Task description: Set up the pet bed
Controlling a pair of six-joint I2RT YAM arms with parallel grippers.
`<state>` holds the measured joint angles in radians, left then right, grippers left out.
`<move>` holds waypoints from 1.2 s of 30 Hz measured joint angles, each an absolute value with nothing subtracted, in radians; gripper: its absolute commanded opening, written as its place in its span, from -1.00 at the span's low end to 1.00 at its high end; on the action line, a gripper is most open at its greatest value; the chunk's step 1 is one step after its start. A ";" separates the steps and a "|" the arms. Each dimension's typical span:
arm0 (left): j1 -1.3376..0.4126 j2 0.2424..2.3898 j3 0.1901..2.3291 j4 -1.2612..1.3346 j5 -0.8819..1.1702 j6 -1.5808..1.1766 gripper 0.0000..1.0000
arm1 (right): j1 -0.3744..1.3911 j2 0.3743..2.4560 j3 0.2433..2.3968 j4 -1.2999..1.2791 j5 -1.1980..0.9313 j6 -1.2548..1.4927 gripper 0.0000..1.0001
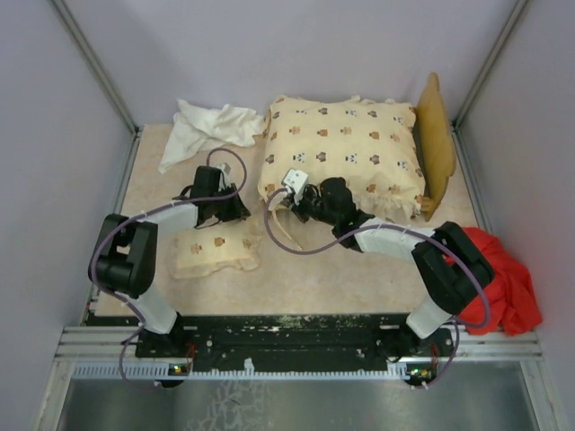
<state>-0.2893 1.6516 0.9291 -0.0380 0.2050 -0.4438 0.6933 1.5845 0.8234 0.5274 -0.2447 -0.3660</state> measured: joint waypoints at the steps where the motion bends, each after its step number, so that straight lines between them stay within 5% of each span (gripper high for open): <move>1: -0.288 1.679 0.925 -0.043 0.218 -0.456 -0.49 | 0.688 1.585 0.828 0.520 -0.277 -0.331 -1.00; 7: -0.286 1.598 0.853 -0.035 0.245 -0.485 -0.28 | 0.632 1.640 0.882 0.495 -0.567 -0.005 -0.58; 11: -0.287 1.483 0.856 -0.033 0.228 -0.481 -0.22 | 0.543 1.761 0.865 0.688 -0.769 0.376 0.68; 19: -0.382 1.323 0.850 0.010 0.241 -0.464 -0.07 | 0.421 1.802 0.700 1.121 -0.901 0.838 0.73; 24: -0.468 1.359 0.826 0.084 0.250 -0.473 -0.08 | 0.416 1.537 0.746 0.671 -0.748 0.612 0.78; 27: -0.483 1.442 0.827 0.109 0.231 -0.473 -0.39 | 0.416 1.404 0.830 0.401 -0.559 0.476 0.80; 30: -0.488 1.508 0.834 0.112 0.173 -0.466 -0.92 | 0.416 1.304 0.898 0.211 -0.350 0.374 0.81; 36: -0.480 1.540 0.857 0.120 0.044 -0.425 -1.00 | 0.415 1.157 0.908 -0.050 0.081 0.248 0.91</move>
<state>-0.4801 1.5402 0.8574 0.1196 0.0437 -0.4248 0.4149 1.1568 0.9077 -0.0498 0.0814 0.2481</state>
